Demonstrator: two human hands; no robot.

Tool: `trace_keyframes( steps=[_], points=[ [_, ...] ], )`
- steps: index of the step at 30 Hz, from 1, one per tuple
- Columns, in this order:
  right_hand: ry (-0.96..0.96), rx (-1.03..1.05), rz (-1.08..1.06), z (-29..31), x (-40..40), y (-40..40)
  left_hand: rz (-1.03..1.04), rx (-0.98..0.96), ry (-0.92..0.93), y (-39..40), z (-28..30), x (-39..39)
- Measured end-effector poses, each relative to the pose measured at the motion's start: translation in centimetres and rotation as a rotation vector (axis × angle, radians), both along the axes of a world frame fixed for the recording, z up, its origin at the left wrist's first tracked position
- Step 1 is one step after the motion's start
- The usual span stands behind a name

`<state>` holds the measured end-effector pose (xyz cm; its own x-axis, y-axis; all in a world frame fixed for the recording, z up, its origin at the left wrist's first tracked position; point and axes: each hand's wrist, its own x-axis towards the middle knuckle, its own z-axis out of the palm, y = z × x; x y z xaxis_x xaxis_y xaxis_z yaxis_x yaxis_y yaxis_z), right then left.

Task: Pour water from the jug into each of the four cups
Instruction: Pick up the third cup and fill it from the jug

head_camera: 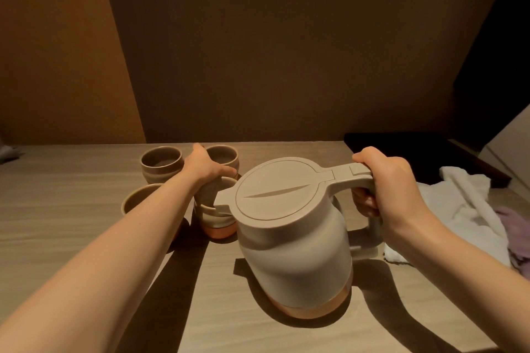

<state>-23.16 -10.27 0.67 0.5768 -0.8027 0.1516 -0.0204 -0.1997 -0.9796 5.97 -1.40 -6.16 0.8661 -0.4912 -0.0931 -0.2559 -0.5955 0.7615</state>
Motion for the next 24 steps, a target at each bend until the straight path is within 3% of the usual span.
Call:
trace_keyframes(
  steps=[15,24],
  points=[
    [0.001,0.013,-0.011,-0.4,-0.2,-0.2,0.023,-0.033,-0.047,-0.2,0.3,0.9],
    [-0.017,0.023,-0.023,-0.3,0.1,-0.3,0.064,-0.43,-0.126,1.3,4.5,-0.2]
  ],
)
